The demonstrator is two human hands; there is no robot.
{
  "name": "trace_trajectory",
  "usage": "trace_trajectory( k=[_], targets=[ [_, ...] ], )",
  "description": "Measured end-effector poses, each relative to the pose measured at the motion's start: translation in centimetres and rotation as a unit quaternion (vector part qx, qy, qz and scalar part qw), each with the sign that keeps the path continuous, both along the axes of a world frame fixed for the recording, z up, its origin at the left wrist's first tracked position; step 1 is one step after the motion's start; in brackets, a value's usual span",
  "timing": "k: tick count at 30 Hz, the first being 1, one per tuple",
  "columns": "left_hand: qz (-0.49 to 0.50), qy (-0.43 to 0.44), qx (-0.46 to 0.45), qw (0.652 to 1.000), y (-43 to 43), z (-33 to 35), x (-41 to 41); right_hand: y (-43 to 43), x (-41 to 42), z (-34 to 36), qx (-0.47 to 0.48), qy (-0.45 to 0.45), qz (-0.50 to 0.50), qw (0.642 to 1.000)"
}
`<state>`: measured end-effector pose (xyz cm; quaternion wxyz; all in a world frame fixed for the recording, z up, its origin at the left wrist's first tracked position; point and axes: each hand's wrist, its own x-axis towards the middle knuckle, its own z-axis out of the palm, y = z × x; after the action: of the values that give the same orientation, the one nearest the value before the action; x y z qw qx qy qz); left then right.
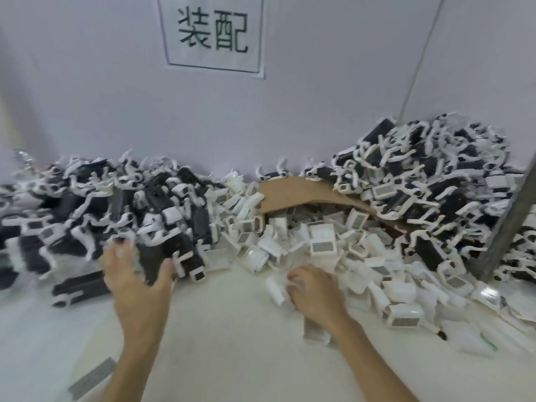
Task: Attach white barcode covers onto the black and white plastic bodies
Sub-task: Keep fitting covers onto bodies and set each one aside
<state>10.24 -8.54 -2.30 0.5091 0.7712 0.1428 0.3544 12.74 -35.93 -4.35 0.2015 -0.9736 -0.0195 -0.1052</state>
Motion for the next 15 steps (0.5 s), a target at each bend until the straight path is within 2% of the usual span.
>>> trace_trajectory(
  k=[2,5,9,11,15],
  targets=[
    [-0.018,0.008,0.046,0.999,0.0,0.0,-0.3,0.0,0.2,-0.1,-0.010,-0.004,0.015,1.000],
    [-0.014,0.000,0.057,0.998,0.2,-0.4,-0.4,0.2,0.2,-0.1,0.005,-0.008,0.032,0.999],
    [0.032,-0.010,0.028,0.999,0.5,-0.2,-0.2,0.7,-0.1,0.4,0.103,-0.041,0.047,0.993],
    [0.050,-0.019,-0.002,0.999,0.6,-0.2,-0.2,0.9,-0.5,0.8,0.146,-0.020,0.076,0.986],
    [0.073,-0.013,-0.057,0.996,1.2,-0.4,-0.2,1.3,-0.8,0.9,0.047,0.063,0.136,0.988]
  ],
)
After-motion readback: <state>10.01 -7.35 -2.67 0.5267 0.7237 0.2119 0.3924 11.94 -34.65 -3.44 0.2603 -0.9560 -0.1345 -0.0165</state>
